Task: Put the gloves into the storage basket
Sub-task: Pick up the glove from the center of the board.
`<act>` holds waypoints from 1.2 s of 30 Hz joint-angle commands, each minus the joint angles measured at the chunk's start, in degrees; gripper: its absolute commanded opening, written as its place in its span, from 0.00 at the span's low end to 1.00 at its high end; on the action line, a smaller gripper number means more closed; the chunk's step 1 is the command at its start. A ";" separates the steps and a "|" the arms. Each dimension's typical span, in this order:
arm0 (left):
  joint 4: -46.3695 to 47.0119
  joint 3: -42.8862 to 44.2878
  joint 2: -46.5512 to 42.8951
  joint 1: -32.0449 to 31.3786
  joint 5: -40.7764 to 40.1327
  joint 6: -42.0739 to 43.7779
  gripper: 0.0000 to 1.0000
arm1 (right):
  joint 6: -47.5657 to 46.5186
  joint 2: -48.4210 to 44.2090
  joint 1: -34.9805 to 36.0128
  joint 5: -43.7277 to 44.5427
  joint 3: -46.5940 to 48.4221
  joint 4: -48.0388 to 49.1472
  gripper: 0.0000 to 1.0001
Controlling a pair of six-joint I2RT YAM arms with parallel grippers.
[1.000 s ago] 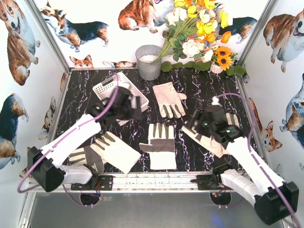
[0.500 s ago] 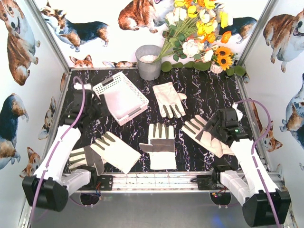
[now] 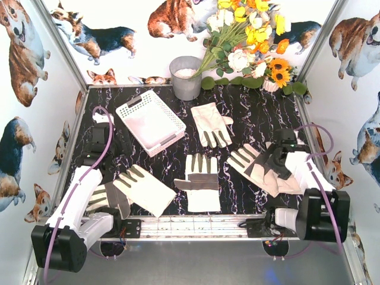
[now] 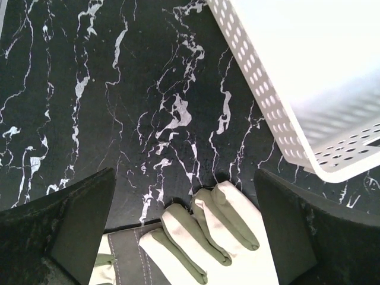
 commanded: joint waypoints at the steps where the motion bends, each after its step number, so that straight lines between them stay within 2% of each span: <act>1: 3.35 -3.16 -1.58 0.63 -1.60 1.14 0.94 | -2.73 2.59 -4.34 1.33 3.87 5.91 0.77; 8: 4.03 -3.32 -0.66 0.66 -1.69 1.80 0.95 | -8.10 13.95 -4.65 2.65 10.84 7.10 0.75; 15: 4.40 -3.18 0.77 0.67 -1.06 1.76 0.95 | -13.30 25.33 -4.75 4.88 20.19 4.34 0.73; 20: 4.61 -3.43 0.10 0.70 -1.46 1.81 0.95 | -15.24 30.42 -5.13 4.35 23.73 4.17 0.65; 25: 4.51 -3.39 -0.04 0.71 -1.31 1.76 0.95 | -16.57 33.14 -5.33 4.20 24.66 4.02 0.51; 32: 4.87 -3.49 -0.66 0.72 -1.33 1.84 0.95 | -16.73 28.59 -5.65 5.75 23.69 3.29 0.00; 36: 4.76 -3.48 -1.93 0.69 -1.64 1.78 0.95 | -16.57 22.13 -5.66 4.25 24.59 1.65 0.00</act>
